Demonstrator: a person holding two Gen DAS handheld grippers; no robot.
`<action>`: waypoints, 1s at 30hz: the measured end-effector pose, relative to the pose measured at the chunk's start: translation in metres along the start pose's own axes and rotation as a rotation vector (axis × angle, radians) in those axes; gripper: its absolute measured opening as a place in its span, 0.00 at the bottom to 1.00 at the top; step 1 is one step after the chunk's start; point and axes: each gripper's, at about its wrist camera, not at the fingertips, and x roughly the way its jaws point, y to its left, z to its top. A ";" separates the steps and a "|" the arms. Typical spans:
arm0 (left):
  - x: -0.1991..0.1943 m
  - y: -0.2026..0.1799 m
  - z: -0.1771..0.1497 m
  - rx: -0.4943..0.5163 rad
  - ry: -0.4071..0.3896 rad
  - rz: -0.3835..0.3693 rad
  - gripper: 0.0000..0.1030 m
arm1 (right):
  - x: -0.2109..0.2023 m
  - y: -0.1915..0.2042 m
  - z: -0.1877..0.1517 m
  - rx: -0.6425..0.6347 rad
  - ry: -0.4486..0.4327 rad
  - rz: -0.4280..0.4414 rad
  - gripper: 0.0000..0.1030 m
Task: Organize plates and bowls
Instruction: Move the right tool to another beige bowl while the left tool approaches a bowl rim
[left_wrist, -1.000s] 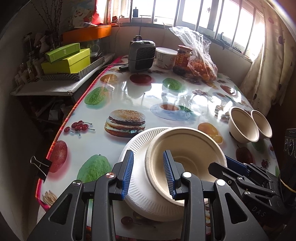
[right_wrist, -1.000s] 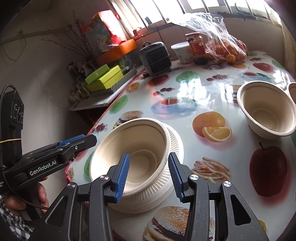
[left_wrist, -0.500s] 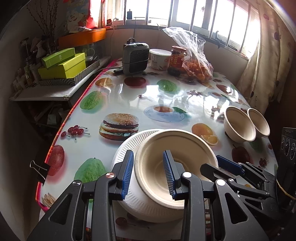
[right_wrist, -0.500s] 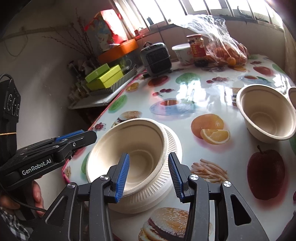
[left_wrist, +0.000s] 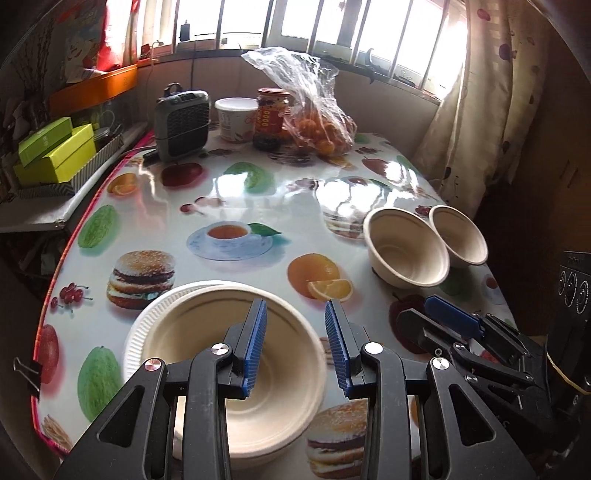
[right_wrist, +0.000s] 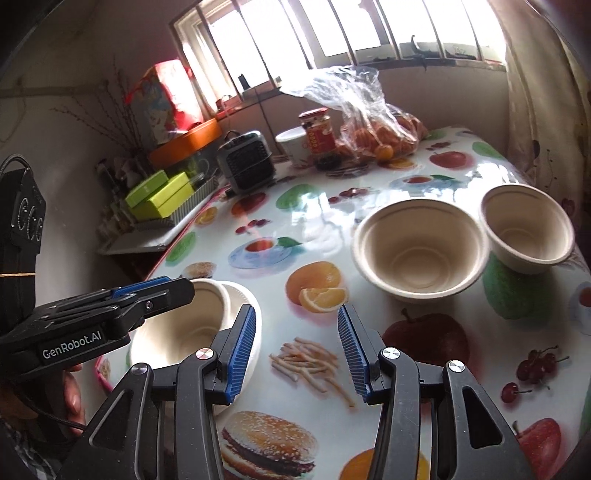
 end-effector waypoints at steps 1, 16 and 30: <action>0.003 -0.005 0.003 -0.004 0.006 -0.011 0.33 | -0.004 -0.007 0.002 0.012 -0.009 -0.022 0.45; 0.053 -0.062 0.037 -0.011 0.057 -0.126 0.33 | -0.012 -0.087 0.015 0.108 -0.043 -0.205 0.45; 0.100 -0.074 0.043 -0.104 0.096 -0.110 0.33 | 0.013 -0.112 0.025 0.100 -0.020 -0.220 0.44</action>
